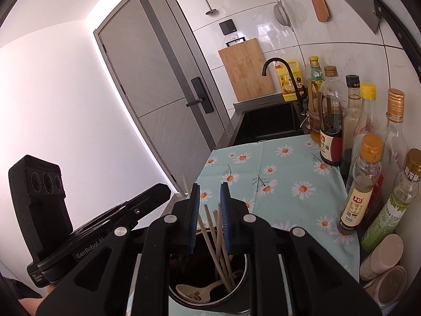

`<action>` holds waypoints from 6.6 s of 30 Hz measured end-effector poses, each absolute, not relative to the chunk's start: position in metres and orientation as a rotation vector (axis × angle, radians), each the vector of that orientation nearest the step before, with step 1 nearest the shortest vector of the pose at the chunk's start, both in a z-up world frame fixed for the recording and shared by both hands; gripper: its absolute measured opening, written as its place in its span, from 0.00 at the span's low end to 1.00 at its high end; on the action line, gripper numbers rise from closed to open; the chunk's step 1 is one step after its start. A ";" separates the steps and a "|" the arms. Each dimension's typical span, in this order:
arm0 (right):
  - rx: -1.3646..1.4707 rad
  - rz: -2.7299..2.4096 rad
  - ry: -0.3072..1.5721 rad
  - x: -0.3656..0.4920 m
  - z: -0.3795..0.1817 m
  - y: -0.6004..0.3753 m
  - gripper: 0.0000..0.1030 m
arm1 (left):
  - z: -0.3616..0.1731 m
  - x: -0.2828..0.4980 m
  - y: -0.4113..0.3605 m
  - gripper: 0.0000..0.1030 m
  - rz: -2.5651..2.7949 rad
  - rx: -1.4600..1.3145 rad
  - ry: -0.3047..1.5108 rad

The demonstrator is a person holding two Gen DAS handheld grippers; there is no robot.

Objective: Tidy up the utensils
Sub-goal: 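Lower both chopsticks into the black holder and open both grippers, then withdraw both grippers from the holder and move them toward the remaining utensils, then grasp the white ceramic spoon handle with the right gripper, then grasp a wooden chopstick with the left gripper while the right gripper holds the white spoon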

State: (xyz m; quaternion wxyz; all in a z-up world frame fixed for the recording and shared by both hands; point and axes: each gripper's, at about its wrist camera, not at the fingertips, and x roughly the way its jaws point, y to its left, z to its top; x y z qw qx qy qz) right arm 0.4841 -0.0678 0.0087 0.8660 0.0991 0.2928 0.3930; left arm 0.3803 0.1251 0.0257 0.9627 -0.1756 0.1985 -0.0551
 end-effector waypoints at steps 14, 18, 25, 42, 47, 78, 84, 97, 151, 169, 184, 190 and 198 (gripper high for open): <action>0.200 0.826 0.588 0.458 0.028 -0.080 0.22 | 0.043 0.348 0.129 0.05 -0.091 -0.350 0.395; 0.207 0.850 0.595 0.449 0.032 -0.086 0.25 | 0.048 0.337 0.127 0.05 -0.084 -0.335 0.401; 0.208 0.922 0.629 0.425 0.030 -0.095 0.30 | 0.052 0.312 0.119 0.10 -0.089 -0.318 0.435; 0.271 1.070 0.903 0.375 -0.045 -0.115 0.44 | 0.008 0.228 0.100 0.36 -0.033 -0.295 0.653; 0.342 1.066 1.031 0.366 -0.076 -0.117 0.45 | -0.013 0.211 0.099 0.37 -0.033 -0.286 0.745; 0.591 0.794 1.572 0.362 -0.211 -0.081 0.41 | -0.130 0.210 0.128 0.46 -0.135 -0.249 1.072; 0.596 0.797 1.579 0.359 -0.217 -0.070 0.35 | -0.134 0.211 0.129 0.46 -0.158 -0.249 1.077; 0.559 0.759 1.552 0.355 -0.223 -0.058 0.10 | -0.144 0.211 0.127 0.46 -0.198 -0.229 1.104; 0.413 0.996 1.351 0.349 -0.113 -0.160 0.05 | -0.155 0.280 0.072 0.23 -0.020 -0.371 1.349; 0.449 1.076 1.347 0.350 -0.120 -0.171 0.05 | -0.155 0.290 0.057 0.04 0.077 -0.393 1.381; 0.409 1.093 1.319 0.352 -0.110 -0.162 0.05 | -0.125 0.271 0.073 0.04 0.065 -0.455 1.272; 0.374 1.076 1.273 0.353 -0.096 -0.148 0.05 | -0.098 0.260 0.081 0.04 0.047 -0.424 1.180; 0.333 1.026 1.191 0.356 -0.068 -0.128 0.05 | -0.056 0.252 0.093 0.04 -0.042 -0.472 1.034</action>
